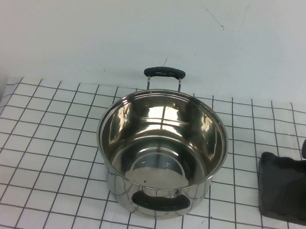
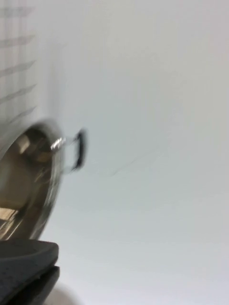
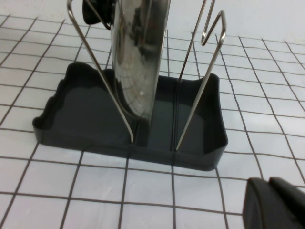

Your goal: Put pot lid on rack

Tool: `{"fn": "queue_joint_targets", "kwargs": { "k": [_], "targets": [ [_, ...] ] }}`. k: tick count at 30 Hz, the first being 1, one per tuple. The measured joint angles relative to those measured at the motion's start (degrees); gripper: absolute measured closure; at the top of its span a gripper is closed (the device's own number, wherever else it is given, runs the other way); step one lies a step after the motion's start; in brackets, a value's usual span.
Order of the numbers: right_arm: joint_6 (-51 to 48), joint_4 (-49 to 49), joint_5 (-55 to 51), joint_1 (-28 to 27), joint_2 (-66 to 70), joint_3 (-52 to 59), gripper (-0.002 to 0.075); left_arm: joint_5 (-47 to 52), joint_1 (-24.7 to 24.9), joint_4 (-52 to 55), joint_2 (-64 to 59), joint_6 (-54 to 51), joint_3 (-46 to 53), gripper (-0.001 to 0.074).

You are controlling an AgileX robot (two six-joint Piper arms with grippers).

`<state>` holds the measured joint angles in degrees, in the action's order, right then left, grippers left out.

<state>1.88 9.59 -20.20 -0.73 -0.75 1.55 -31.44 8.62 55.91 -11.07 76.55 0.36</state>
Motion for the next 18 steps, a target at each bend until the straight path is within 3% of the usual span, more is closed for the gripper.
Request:
{"fn": "queue_joint_targets", "kwargs": {
  "k": [2,7,11,18],
  "targets": [
    [0.0,0.0,0.0,0.0,0.0,0.0,0.0727,2.1,1.2,-14.2,0.0,-15.5,0.7,0.0737],
    [0.0,0.1,0.0,0.0,0.0,0.0,0.0727,15.3,4.3,-32.5,0.1,-37.9,0.8,0.0737],
    [0.0,0.1,0.0,0.0,0.0,0.0,0.0728,30.1,4.3,-37.6,2.2,-46.3,1.2,0.0737],
    [0.0,0.2,-0.1,0.0,0.0,0.0,0.0728,46.6,4.1,-43.6,10.8,-58.8,1.2,0.0737]
  ]
}}
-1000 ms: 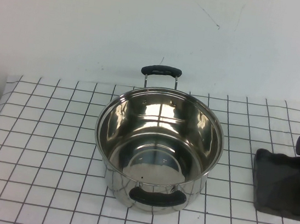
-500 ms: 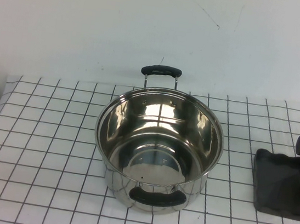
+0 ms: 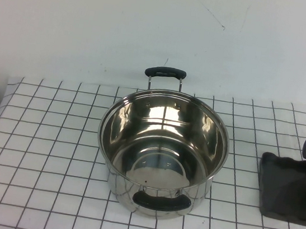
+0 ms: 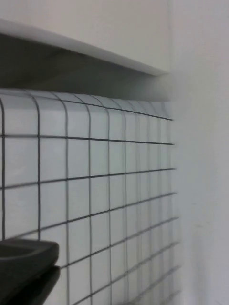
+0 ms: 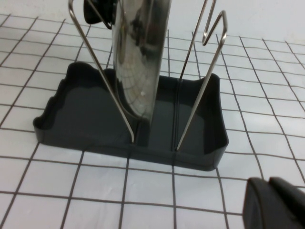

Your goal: Put pot lid on rack

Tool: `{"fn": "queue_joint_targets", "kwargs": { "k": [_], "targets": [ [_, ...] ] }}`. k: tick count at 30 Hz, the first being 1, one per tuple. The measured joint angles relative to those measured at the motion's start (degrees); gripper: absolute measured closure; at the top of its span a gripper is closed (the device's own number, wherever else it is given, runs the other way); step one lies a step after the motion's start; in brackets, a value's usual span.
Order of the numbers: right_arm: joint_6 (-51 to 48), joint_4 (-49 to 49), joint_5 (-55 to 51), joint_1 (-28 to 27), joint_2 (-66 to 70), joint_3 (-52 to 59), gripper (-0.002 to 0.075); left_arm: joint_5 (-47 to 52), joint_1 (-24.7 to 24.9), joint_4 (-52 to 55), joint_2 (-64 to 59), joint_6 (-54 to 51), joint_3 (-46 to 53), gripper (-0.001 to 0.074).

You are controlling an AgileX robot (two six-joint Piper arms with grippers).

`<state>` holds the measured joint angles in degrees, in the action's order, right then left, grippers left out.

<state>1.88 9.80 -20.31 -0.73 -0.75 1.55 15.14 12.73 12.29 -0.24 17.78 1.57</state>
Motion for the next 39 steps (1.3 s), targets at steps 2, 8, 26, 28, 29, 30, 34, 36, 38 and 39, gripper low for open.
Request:
{"fn": "queue_joint_targets", "kwargs": {
  "k": [2,8,26,28,29,30,34,36,38,39],
  "targets": [
    [0.0,0.0,0.0,0.0,0.0,-0.1,0.0728,3.2,-1.1,-1.2,0.6,-3.7,0.0,0.0737],
    [0.0,0.0,0.0,0.0,0.0,-0.1,0.0728,3.8,-9.0,-8.2,0.8,-14.7,-0.2,0.0737],
    [0.0,0.0,0.0,0.0,0.0,-0.1,0.0728,4.1,-19.1,-16.6,0.8,-22.7,-0.3,0.0737],
    [0.0,0.0,0.0,0.0,0.0,-0.1,0.0728,4.1,-19.1,-17.3,0.8,-22.8,-0.3,0.0737],
    [0.0,0.0,0.0,0.0,0.0,-0.1,0.0728,4.1,-19.1,-17.4,0.8,-22.8,-0.3,0.0737],
    [0.0,0.0,0.0,0.0,0.0,-0.1,0.0728,4.1,-19.1,-17.6,0.8,-23.0,-0.3,0.0737],
    [0.0,0.0,0.0,0.0,0.0,-0.1,0.0728,4.1,-18.5,-19.1,0.8,-23.0,-0.3,0.0737],
    [0.0,0.0,0.0,0.0,0.0,-0.1,0.0728,4.1,-16.4,-19.7,0.8,-23.0,-0.3,0.0737],
    [0.0,0.0,0.0,0.0,0.0,-0.1,0.0728,4.1,-14.2,-20.1,0.8,-23.3,-0.3,0.0737],
    [0.0,0.0,0.0,0.0,0.0,-0.1,0.0728,4.1,-13.0,-20.1,0.8,-23.7,-0.3,0.0737]
  ]
}}
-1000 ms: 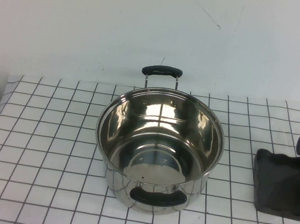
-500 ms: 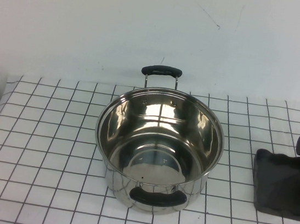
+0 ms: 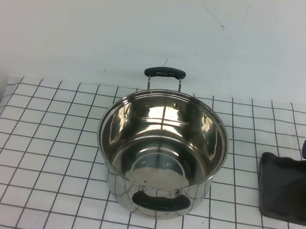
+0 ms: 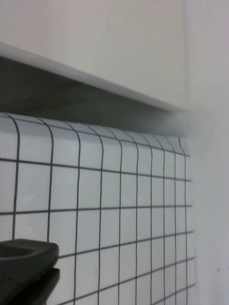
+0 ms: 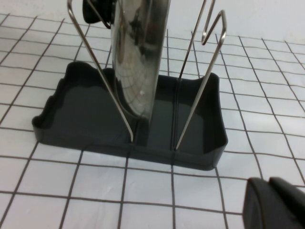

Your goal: Put pot lid on rack

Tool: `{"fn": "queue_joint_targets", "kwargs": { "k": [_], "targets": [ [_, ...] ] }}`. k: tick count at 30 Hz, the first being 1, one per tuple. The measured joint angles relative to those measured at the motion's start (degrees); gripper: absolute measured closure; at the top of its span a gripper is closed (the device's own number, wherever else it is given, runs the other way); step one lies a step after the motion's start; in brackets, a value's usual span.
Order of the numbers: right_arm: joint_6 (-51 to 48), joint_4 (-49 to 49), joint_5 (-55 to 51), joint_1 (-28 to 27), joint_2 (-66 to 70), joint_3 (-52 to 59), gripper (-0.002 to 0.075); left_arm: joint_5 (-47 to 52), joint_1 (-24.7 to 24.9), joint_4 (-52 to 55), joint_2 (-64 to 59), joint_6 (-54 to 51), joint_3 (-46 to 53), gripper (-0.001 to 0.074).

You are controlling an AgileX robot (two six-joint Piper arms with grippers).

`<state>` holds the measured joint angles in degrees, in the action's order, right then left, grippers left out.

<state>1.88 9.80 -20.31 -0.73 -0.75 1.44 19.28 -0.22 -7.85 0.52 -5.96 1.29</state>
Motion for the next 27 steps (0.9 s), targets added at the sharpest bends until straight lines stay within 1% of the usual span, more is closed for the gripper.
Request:
{"fn": "queue_joint_targets", "kwargs": {
  "k": [2,5,27],
  "targets": [
    [0.0,0.0,0.0,0.0,0.0,0.0,0.0728,0.0,2.0,-0.1,0.0,-1.1,0.0,0.0737],
    [0.0,0.0,0.0,0.0,0.0,0.0,0.0728,0.0,3.4,-0.2,0.0,-1.7,0.0,0.0737],
    [0.0,0.0,-0.1,0.0,0.0,0.0,0.0728,0.0,3.6,-0.3,0.0,-2.9,0.0,0.0737]
  ]
}}
